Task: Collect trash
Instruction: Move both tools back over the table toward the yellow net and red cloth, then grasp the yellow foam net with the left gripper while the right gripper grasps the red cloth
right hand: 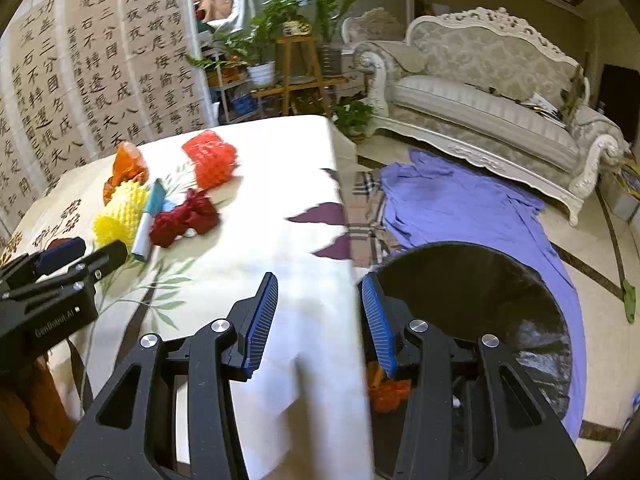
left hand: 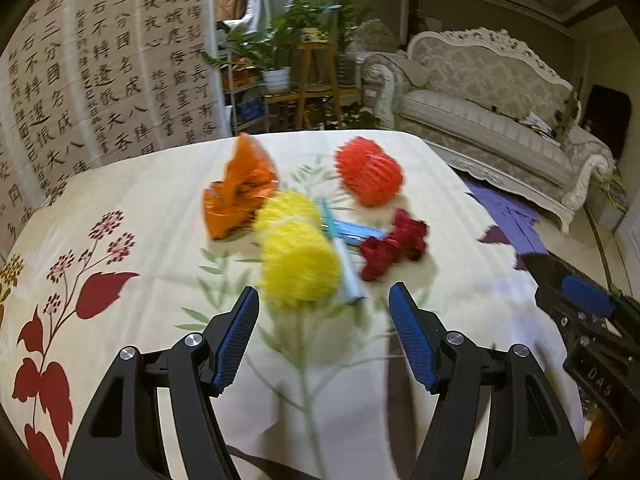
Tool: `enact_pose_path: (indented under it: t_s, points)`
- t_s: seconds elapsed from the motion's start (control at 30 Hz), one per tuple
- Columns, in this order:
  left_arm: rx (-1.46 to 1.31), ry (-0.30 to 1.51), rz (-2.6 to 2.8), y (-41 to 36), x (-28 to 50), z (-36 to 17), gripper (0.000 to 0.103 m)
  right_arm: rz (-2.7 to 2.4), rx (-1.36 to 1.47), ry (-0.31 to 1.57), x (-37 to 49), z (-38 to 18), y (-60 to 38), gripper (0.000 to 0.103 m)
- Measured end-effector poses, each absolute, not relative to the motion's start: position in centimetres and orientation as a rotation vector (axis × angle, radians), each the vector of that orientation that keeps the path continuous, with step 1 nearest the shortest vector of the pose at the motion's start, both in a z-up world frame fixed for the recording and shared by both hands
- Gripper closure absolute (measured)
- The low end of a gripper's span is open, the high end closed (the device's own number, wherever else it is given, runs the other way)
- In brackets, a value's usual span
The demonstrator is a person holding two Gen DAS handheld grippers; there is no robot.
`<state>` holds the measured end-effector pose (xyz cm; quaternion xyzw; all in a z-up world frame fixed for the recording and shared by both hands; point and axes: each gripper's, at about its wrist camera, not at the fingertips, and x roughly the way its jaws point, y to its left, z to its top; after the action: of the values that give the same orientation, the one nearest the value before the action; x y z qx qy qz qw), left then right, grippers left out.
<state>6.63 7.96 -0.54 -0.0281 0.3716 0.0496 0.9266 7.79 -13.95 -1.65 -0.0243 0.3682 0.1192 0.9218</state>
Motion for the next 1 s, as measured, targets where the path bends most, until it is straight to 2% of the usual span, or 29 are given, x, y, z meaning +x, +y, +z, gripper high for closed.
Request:
enact_pose_path:
  t_s: [0.1, 0.53, 0.67, 0.7, 0.8, 1.0]
  points:
    - [-0.090, 0.759, 0.110, 9.3, 7.1, -0.3, 0.034, 0.259, -0.060, 0.758, 8.1, -1.6, -13.1, 0.060]
    - [-0.136, 0.783, 0.100, 11.6, 9.6, -1.3, 0.035, 0.280, -0.091, 0.777, 9.6, -1.8, -10.6, 0.060]
    - [-0.161, 0.797, 0.063, 12.1, 9.8, -1.5, 0.058, 0.291, -0.101, 0.780, 9.9, -1.9, -9.6, 0.060]
    - [-0.165, 0.800, 0.052, 12.2, 9.7, -1.6, 0.060, 0.295, -0.104, 0.781, 10.0, -1.9, -9.3, 0.060]
    - [-0.150, 0.787, 0.050, 12.2, 9.3, -1.5, 0.065, 0.305, -0.109, 0.780, 10.1, -1.9, -8.6, 0.060]
    - [-0.161, 0.773, 0.067, 13.6, 8.3, -0.9, 0.066, 0.335, -0.122, 0.778, 10.2, -1.7, -6.9, 0.059]
